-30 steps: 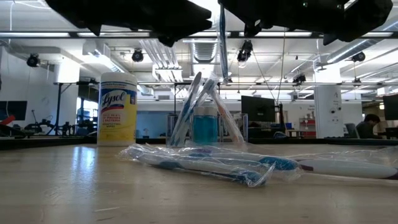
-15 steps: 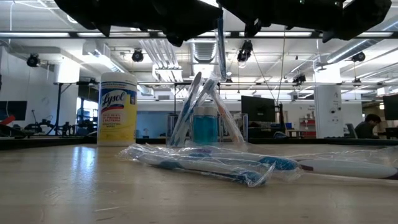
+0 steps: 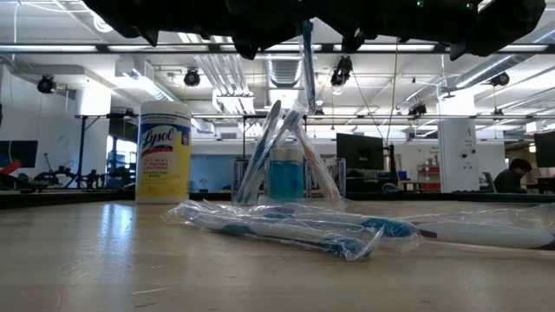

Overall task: Pick & Place toothbrushing station
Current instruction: Put the blue toothbrush into the left section of the transparent organizer

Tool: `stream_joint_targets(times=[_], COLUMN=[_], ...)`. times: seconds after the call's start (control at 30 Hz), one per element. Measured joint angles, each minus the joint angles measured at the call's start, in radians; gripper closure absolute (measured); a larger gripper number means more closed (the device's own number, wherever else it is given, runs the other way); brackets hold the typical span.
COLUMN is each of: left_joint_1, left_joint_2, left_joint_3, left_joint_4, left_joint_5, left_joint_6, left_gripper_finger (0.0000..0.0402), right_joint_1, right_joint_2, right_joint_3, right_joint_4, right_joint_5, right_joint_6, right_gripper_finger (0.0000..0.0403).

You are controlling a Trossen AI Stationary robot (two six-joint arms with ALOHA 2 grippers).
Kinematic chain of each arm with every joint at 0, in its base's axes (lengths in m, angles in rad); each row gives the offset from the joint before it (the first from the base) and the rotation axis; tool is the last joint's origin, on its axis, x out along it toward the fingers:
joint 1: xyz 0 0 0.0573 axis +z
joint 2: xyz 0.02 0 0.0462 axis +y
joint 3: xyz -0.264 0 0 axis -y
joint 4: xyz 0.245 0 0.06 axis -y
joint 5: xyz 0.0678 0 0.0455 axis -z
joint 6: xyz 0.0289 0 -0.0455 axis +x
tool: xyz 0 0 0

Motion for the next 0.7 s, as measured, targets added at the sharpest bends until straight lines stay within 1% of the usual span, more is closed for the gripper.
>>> stream_joint_targets(times=[0.1, 0.2, 0.27, 0.37, 0.43, 0.5, 0.6, 0.7], left_joint_1=[0.002, 0.005, 0.005, 0.005, 0.005, 0.005, 0.006, 0.006], left_joint_2=[0.0, 0.0, 0.0, -0.002, -0.004, -0.005, -0.003, -0.004], left_joint_3=[0.0, -0.001, -0.002, -0.009, -0.009, -0.008, -0.007, -0.006], left_joint_4=[-0.002, -0.002, -0.004, -0.014, -0.032, -0.038, -0.041, -0.043], left_joint_5=[0.0, 0.002, 0.003, 0.011, 0.01, 0.01, 0.01, 0.012], left_joint_6=[0.003, 0.004, 0.004, 0.004, 0.003, 0.001, 0.0, 0.0], left_gripper_finger=[0.0198, 0.0209, 0.0225, 0.026, 0.0281, 0.0292, 0.0291, 0.0274], right_joint_1=[0.0, 0.0, -0.001, -0.001, -0.001, -0.001, -0.001, -0.001], right_joint_2=[0.017, 0.046, 0.068, 0.09, 0.091, 0.083, 0.07, 0.069], right_joint_3=[0.004, 0.027, 0.046, 0.061, 0.063, 0.059, 0.049, 0.048], right_joint_4=[-0.001, 0.002, 0.0, -0.003, -0.003, -0.008, -0.01, -0.008], right_joint_5=[0.001, 0.003, 0.004, 0.006, 0.007, 0.007, 0.008, 0.02], right_joint_6=[0.0, -0.003, -0.01, -0.018, -0.018, -0.018, -0.017, -0.018], right_gripper_finger=[0.039, 0.039, 0.039, 0.039, 0.0391, 0.0392, 0.0392, 0.0391])
